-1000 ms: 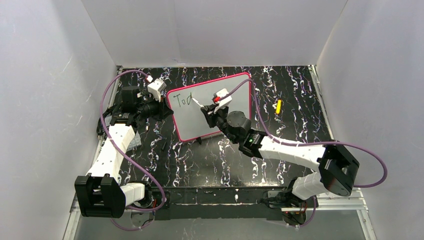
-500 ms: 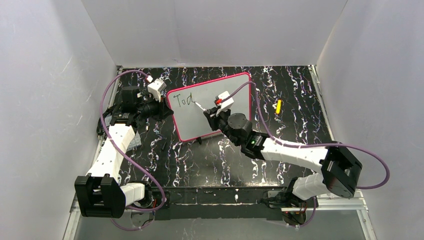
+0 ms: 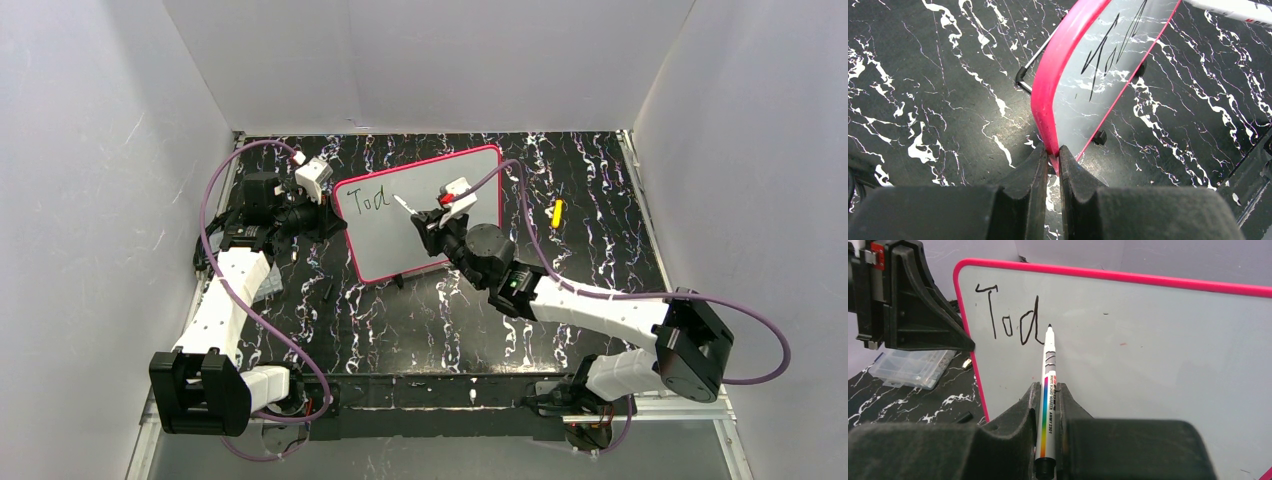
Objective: Write a sentence on the whiteboard
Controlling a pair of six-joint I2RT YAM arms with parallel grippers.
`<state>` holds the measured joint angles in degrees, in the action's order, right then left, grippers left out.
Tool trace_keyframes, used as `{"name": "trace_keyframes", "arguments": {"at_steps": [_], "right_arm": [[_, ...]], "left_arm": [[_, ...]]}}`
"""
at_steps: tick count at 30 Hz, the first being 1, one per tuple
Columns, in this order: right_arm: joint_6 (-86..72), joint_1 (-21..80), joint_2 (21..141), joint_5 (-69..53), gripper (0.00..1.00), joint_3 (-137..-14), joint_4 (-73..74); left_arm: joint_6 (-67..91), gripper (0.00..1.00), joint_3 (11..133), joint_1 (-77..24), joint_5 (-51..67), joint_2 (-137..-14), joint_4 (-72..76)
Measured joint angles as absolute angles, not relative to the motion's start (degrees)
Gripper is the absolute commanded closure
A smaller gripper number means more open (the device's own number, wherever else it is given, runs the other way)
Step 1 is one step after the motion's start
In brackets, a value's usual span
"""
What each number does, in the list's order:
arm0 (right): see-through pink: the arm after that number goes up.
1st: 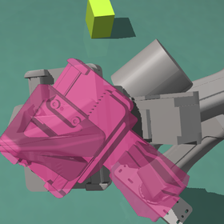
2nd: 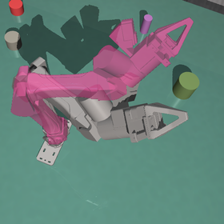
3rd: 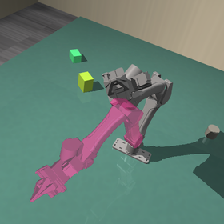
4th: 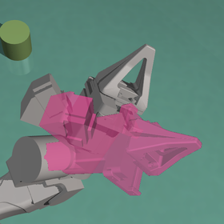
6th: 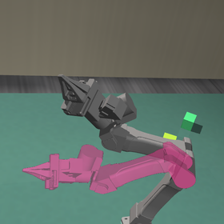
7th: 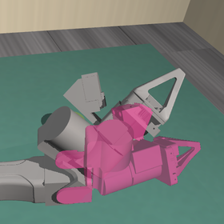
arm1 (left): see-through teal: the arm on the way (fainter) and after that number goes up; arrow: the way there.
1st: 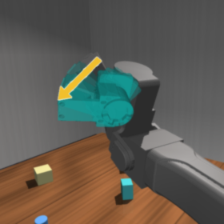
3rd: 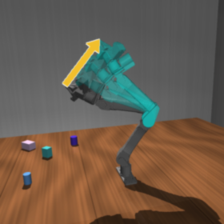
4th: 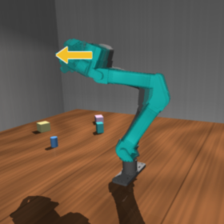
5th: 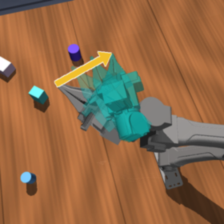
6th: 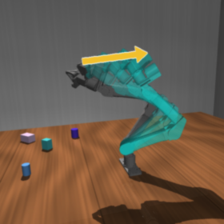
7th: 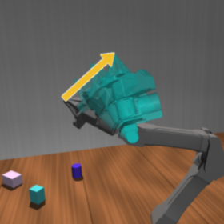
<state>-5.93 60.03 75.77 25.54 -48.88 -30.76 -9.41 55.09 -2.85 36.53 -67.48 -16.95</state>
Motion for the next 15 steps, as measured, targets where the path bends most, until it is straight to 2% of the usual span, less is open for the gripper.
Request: {"name": "trace_keyframes", "arguments": {"at_steps": [15], "right_arm": [[-5.8,58.1,76.9,25.2,0.99,-48.9,-31.7]], "left_arm": [[-9.4,1.0,55.1,-2.9,36.5,-67.5,-16.9]]}}
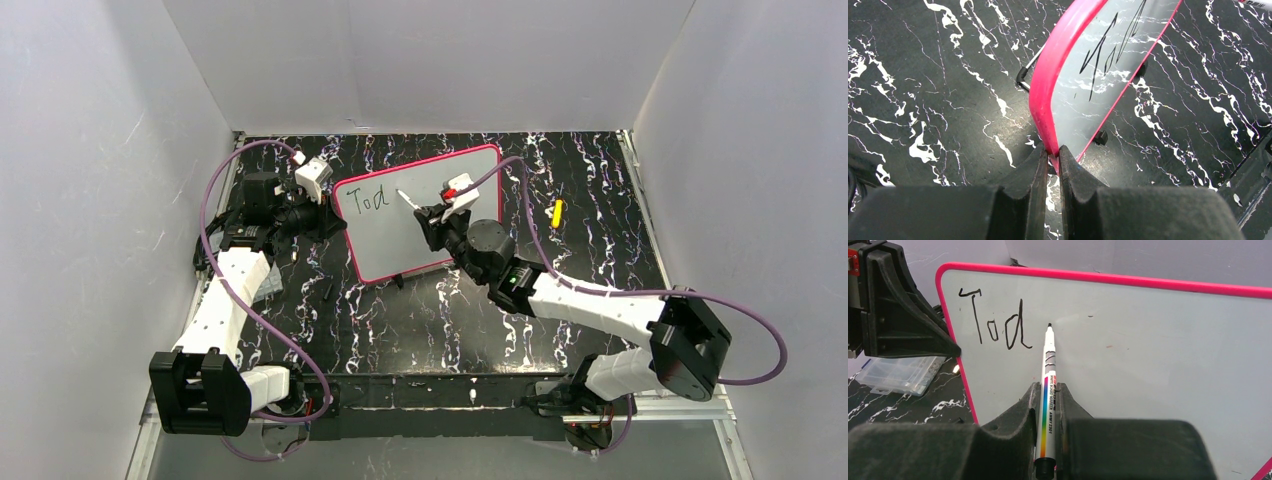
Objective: Write a sentence on the whiteboard
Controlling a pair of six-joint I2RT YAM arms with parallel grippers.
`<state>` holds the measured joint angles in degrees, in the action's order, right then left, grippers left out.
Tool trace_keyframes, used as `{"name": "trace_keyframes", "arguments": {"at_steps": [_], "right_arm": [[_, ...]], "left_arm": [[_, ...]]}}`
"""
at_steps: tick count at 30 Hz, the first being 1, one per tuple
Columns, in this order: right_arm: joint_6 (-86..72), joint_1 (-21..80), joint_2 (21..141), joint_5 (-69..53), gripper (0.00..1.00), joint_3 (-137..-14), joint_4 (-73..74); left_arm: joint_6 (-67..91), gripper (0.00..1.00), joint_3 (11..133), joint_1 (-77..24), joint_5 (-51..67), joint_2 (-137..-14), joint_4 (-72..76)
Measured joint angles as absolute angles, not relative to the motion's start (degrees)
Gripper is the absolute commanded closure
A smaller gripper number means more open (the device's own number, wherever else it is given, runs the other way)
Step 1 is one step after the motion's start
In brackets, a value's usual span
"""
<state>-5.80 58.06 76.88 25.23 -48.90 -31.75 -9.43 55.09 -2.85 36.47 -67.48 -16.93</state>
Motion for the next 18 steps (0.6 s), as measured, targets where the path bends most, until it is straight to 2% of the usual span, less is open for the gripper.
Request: {"name": "trace_keyframes", "arguments": {"at_steps": [18], "right_arm": [[-5.8,57.9,78.4,21.9,0.99,-49.2,-31.7]], "left_arm": [[-9.5,1.0,55.1,-2.9,36.3,-67.5,-17.0]]}}
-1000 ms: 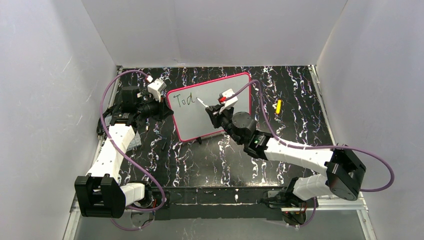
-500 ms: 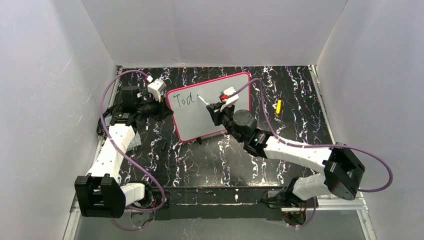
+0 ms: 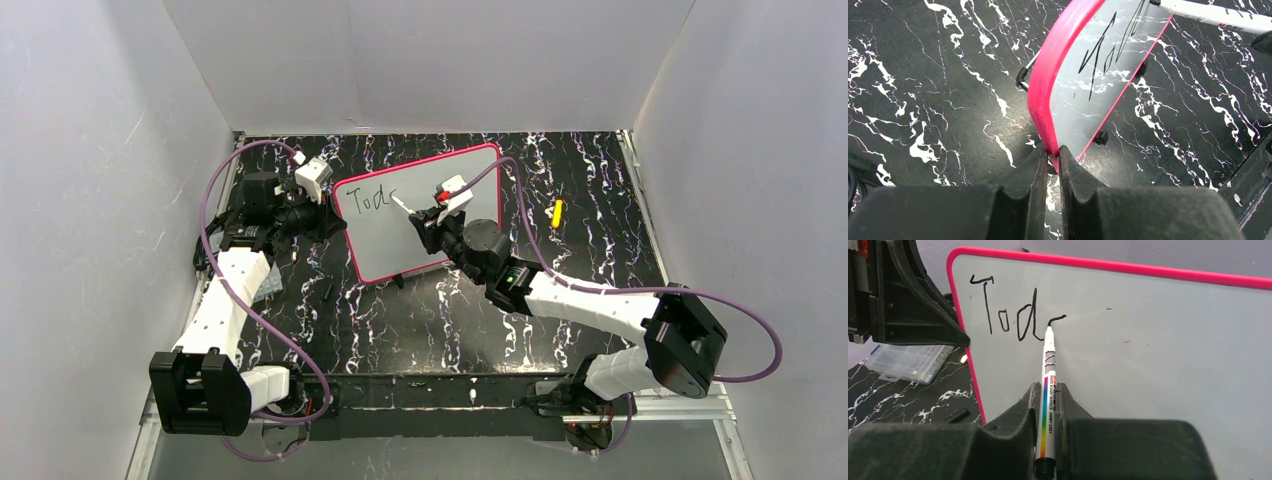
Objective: Write a sentence on the whiteboard
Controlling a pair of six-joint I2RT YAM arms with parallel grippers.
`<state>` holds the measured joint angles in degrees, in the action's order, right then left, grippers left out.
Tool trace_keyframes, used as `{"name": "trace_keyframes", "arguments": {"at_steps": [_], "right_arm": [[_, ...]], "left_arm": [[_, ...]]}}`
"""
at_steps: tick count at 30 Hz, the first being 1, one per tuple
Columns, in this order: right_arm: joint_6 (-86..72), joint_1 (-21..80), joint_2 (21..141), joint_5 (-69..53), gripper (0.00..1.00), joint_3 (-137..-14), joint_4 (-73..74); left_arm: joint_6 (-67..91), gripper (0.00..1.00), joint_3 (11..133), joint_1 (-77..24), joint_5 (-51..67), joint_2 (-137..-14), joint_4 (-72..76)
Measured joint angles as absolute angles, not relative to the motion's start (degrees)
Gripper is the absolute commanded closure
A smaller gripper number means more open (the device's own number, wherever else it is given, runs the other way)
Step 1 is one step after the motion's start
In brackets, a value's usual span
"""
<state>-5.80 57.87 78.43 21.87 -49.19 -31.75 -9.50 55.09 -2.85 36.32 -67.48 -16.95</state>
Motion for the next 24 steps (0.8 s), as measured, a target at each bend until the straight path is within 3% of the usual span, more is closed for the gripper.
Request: {"name": "trace_keyframes", "arguments": {"at_steps": [24], "right_arm": [[-5.6,57.9,78.3,21.9,0.99,-49.2,-29.7]], "left_arm": [[-9.6,1.0,55.1,-2.9,36.2,-67.5,-16.9]]}}
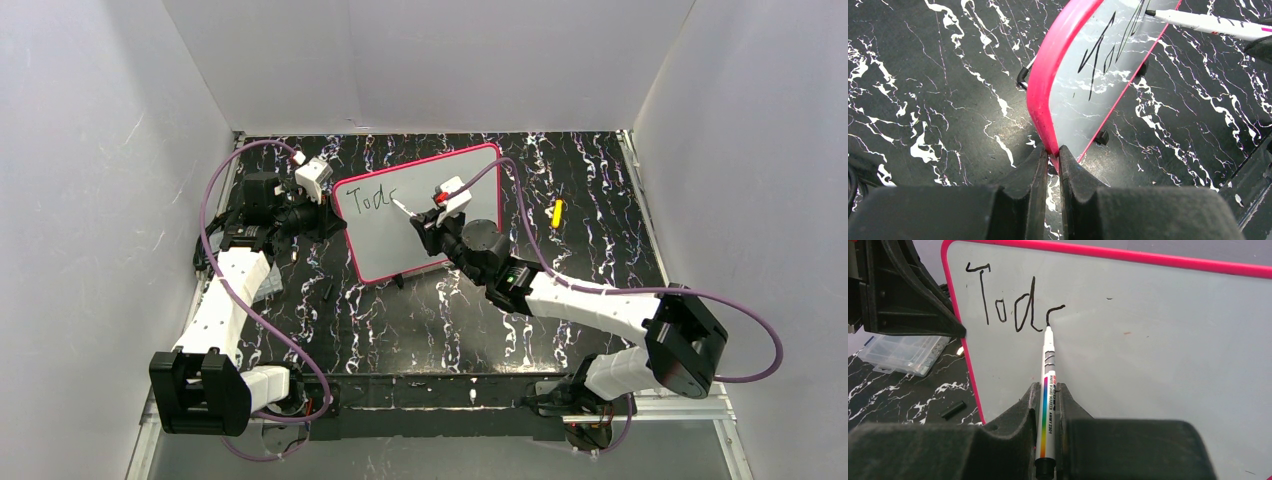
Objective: Write a sentence on the whiteboard
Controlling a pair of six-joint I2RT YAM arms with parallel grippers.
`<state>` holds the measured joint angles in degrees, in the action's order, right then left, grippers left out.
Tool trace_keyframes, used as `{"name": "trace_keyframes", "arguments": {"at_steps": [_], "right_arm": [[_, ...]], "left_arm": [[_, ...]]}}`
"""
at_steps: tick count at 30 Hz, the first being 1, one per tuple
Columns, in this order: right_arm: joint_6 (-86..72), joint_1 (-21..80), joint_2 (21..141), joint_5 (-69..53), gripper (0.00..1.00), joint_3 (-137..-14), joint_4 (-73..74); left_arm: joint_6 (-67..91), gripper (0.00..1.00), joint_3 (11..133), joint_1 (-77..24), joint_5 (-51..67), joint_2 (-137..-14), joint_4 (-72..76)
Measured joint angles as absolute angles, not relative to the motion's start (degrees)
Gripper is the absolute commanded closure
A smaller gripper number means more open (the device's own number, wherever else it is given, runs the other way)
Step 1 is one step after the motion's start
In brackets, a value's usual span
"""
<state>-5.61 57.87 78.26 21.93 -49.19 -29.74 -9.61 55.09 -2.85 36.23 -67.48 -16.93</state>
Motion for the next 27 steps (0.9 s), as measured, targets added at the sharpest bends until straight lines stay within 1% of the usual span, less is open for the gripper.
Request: {"name": "trace_keyframes", "arguments": {"at_steps": [27], "right_arm": [[-3.6,57.9,76.8,24.2,0.99,-49.2,-29.1]], "left_arm": [[-9.6,1.0,55.1,-2.9,36.3,-67.5,-17.0]]}}
